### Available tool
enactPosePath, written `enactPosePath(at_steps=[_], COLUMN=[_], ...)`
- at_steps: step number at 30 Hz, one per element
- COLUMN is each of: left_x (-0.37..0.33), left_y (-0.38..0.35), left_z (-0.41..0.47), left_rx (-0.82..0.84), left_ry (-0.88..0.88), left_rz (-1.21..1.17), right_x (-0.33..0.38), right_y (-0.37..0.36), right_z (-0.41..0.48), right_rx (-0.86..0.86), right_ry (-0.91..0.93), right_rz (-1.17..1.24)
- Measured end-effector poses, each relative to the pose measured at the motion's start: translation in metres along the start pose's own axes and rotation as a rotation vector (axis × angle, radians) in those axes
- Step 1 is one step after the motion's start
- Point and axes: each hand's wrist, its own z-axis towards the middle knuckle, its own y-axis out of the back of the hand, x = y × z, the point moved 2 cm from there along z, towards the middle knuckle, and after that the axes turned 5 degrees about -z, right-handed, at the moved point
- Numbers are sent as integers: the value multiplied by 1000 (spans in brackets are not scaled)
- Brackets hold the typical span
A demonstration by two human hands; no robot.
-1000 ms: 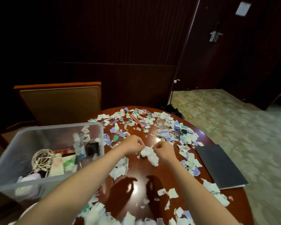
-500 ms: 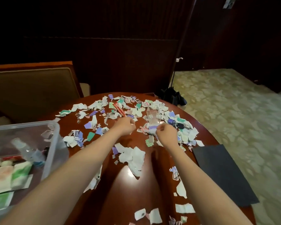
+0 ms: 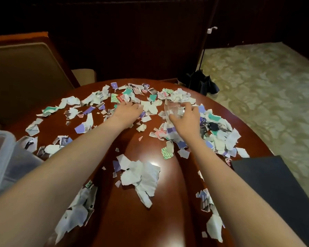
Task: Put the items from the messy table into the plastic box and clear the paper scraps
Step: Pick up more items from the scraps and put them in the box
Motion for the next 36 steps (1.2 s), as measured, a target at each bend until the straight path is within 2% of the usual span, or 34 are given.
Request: enactPosePath(at_steps=[4,9,14,21,31,36], left_x=[-1,-3,1,13,51,85], left_y=[-5,-2,20,71,122,125], left_z=[7,0,-25,-72,-179,-244], left_rx=[-6,-108,-181,-282,-308,-289], left_ry=[-50,-156,-201,-130,-112,-103], left_rz=[26,66,-49,-195,-279,-297], right_x=[4,6,18,52,111,159], right_y=[-15,-19,0,35,67,66], right_z=[1,3,-5,-48,-129,-169], right_rx=[-22,18,19,-23,-57,6], right_ry=[13,-7,-9,34,119,186], right_rz=[-8,-197,-116,-47,104,180])
